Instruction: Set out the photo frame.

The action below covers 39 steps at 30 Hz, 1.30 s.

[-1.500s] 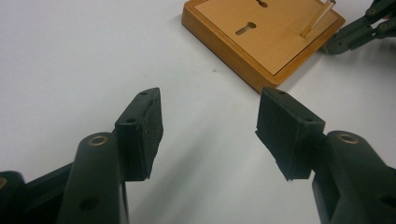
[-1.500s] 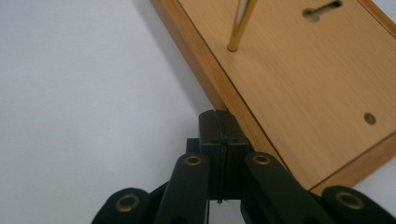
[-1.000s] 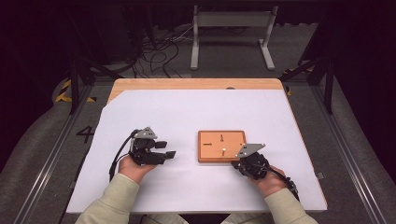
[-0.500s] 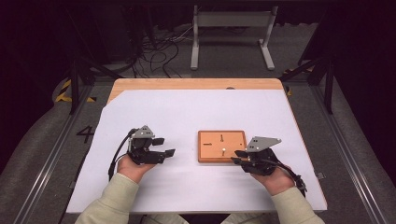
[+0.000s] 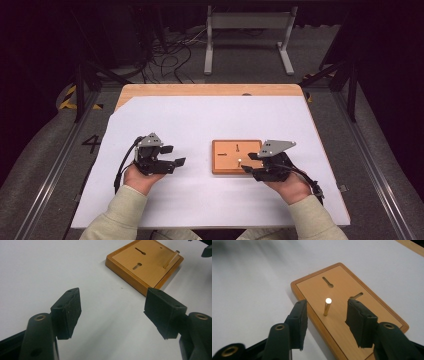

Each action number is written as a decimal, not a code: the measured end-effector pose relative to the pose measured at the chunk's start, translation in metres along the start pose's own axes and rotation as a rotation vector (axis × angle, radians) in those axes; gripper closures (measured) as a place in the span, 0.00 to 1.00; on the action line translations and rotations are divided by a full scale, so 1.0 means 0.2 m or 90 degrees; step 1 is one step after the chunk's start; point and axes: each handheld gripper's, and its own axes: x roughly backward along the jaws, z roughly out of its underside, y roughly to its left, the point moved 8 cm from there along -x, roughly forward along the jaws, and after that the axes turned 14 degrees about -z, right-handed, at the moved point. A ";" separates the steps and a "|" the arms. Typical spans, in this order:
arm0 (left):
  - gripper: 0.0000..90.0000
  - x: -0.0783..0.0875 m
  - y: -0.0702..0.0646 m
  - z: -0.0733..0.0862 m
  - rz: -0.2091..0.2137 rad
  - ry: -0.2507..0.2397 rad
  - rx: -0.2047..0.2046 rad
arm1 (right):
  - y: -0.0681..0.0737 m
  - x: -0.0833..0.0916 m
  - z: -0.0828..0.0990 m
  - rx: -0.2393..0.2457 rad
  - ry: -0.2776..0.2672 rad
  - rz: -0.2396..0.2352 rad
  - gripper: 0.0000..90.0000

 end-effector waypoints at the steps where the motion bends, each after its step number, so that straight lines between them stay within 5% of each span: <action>1: 0.33 0.00 0.00 0.00 -0.002 0.001 -0.002 | -0.01 -0.01 -0.01 0.005 -0.002 0.000 0.51; 12: 0.35 -0.01 -0.01 0.01 0.007 0.013 -0.006 | -0.07 -0.16 -0.03 0.021 0.003 -0.041 0.56; 21: 0.36 -0.02 -0.02 0.02 0.015 0.020 -0.007 | -0.10 -0.24 0.02 0.007 0.039 -0.062 0.73; 25: 0.36 -0.02 -0.02 0.01 0.012 0.014 -0.002 | -0.08 -0.24 0.04 0.028 0.063 -0.064 0.86; 39: 0.37 -0.03 -0.01 0.02 0.013 0.020 -0.002 | -0.07 -0.24 0.06 0.078 0.078 -0.013 0.92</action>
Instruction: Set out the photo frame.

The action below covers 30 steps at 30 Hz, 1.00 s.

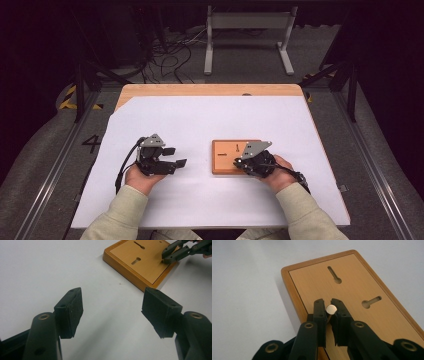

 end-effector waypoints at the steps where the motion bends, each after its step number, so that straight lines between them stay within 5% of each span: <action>1: 0.37 0.00 0.00 0.00 -0.001 -0.001 -0.002 | 0.01 0.00 0.00 0.005 -0.002 0.006 0.92; 14: 0.39 -0.01 -0.03 -0.01 0.000 -0.005 -0.005 | 0.10 0.01 0.04 0.119 -0.017 0.082 0.93; 18: 0.39 -0.01 -0.05 -0.03 0.023 -0.008 0.006 | 0.13 0.01 0.05 0.164 -0.019 0.109 0.93; 30: 0.36 -0.03 -0.13 -0.15 0.082 -0.024 0.027 | 0.16 0.01 0.06 0.186 -0.028 0.148 0.93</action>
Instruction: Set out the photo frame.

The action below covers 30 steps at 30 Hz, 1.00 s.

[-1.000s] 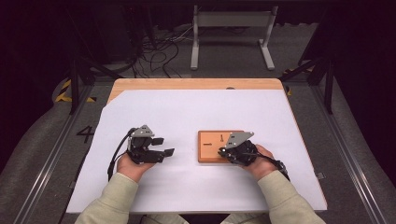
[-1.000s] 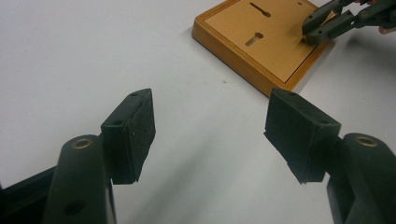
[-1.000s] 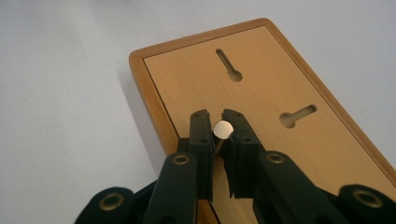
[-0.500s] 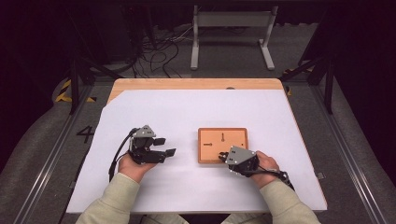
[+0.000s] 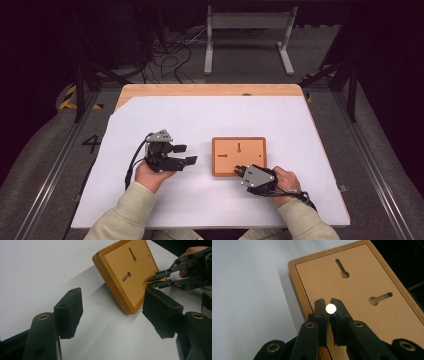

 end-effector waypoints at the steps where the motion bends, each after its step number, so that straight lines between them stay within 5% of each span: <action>1: 0.35 -0.01 -0.01 -0.01 -0.001 -0.001 -0.001 | 0.00 0.00 0.00 0.000 -0.001 0.001 0.93; 13: 0.21 -0.20 -0.03 -0.13 0.029 0.005 0.042 | 0.03 0.00 0.00 0.013 0.002 0.030 0.93; 30: 0.18 -0.47 -0.12 -0.13 0.054 0.050 0.015 | 0.05 0.00 0.01 0.027 0.002 0.068 0.93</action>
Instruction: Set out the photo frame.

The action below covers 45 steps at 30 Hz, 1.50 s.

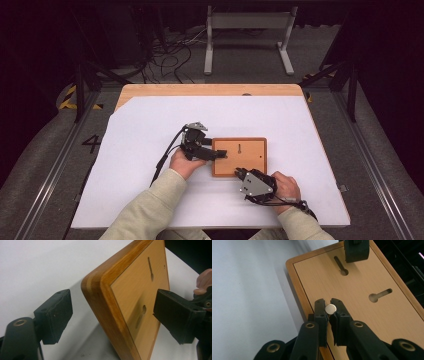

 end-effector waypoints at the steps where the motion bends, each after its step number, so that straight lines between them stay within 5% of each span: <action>1: 0.18 -0.01 -0.01 0.00 0.004 0.002 0.000 | 0.00 0.00 0.00 0.004 0.000 0.001 0.93; 18: 0.35 -0.08 -0.10 0.03 0.049 0.019 -0.041 | 0.01 0.01 0.00 0.013 0.001 0.010 0.93; 22: 0.42 -0.06 -0.09 0.03 0.082 0.030 -0.007 | 0.02 0.01 0.00 0.018 0.005 0.008 0.93; 25: 0.44 -0.05 -0.09 0.03 0.090 0.029 -0.005 | 0.02 0.02 0.00 0.014 0.006 -0.001 0.92; 28: 0.48 -0.04 -0.08 0.02 0.096 0.027 0.004 | 0.02 0.03 0.00 0.023 0.004 -0.030 0.80; 33: 0.58 0.00 -0.10 0.01 0.135 0.016 0.006 | 0.00 0.15 -0.07 -0.019 -0.072 -0.056 0.61; 36: 0.63 0.01 -0.11 0.00 0.146 0.013 0.001 | -0.03 0.24 -0.11 -0.044 -0.115 -0.057 0.59; 41: 0.74 0.08 -0.17 0.00 0.201 0.021 -0.007 | -0.09 0.38 -0.13 -0.069 -0.185 -0.045 0.59; 43: 0.78 0.11 -0.22 0.01 0.206 0.024 -0.038 | -0.15 0.47 -0.11 -0.107 -0.224 -0.024 0.60; 45: 0.79 0.11 -0.23 0.01 0.204 0.028 -0.041 | -0.16 0.49 -0.10 -0.117 -0.232 -0.017 0.60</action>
